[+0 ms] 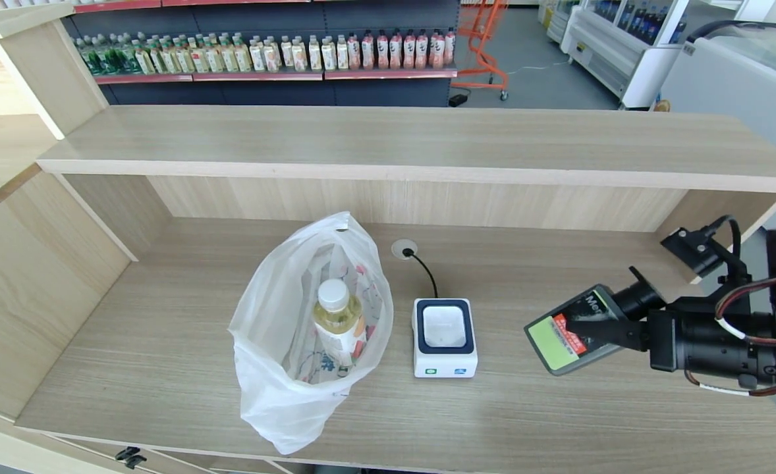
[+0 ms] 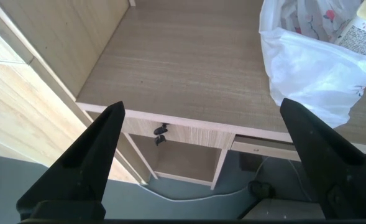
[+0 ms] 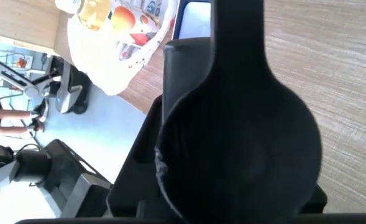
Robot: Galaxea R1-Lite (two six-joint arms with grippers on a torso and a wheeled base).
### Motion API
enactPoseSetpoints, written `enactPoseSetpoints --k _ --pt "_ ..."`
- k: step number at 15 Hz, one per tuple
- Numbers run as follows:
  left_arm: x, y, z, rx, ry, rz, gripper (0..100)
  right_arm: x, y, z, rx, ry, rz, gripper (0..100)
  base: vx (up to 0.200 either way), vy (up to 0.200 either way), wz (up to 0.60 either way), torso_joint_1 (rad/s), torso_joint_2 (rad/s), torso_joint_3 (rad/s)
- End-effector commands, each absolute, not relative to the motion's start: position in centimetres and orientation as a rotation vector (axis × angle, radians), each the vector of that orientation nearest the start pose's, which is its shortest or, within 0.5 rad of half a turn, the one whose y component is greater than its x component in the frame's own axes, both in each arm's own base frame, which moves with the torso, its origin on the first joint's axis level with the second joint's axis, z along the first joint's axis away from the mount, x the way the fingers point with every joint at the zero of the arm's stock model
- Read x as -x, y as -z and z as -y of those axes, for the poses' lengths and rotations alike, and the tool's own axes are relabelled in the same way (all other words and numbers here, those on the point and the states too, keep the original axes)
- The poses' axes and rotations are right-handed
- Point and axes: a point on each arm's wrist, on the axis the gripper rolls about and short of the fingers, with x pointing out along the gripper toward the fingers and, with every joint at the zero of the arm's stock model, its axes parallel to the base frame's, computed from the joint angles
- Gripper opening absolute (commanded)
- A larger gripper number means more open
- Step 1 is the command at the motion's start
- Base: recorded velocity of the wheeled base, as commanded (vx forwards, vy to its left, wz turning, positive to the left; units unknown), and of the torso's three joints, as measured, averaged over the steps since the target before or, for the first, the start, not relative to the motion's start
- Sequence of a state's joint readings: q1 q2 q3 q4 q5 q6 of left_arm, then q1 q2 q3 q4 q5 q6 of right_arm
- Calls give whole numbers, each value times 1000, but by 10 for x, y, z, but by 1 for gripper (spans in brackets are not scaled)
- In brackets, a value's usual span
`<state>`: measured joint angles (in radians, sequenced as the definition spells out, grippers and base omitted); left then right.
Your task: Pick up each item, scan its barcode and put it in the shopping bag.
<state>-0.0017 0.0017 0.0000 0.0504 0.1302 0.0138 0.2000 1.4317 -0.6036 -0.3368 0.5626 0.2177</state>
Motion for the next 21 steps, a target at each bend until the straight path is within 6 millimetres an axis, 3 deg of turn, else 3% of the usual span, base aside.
enactPoseSetpoints --k 1,8,14,21 --pt "23 -70 -3 -17 -128 -53 100 -222 -166 -67 -285 -726 -600 0 0 0 0 0 0 0" --pt "23 -70 -3 -17 -130 -53 100 -270 -135 -102 -256 -810 -567 0 0 0 0 0 0 0" --pt "23 -70 -3 -17 -128 -53 100 -284 -134 -130 -227 -856 -561 0 0 0 0 0 0 0" --pt "23 -70 -3 -17 -128 -53 100 -302 -108 -142 -117 -860 -545 0 0 0 0 0 0 0"
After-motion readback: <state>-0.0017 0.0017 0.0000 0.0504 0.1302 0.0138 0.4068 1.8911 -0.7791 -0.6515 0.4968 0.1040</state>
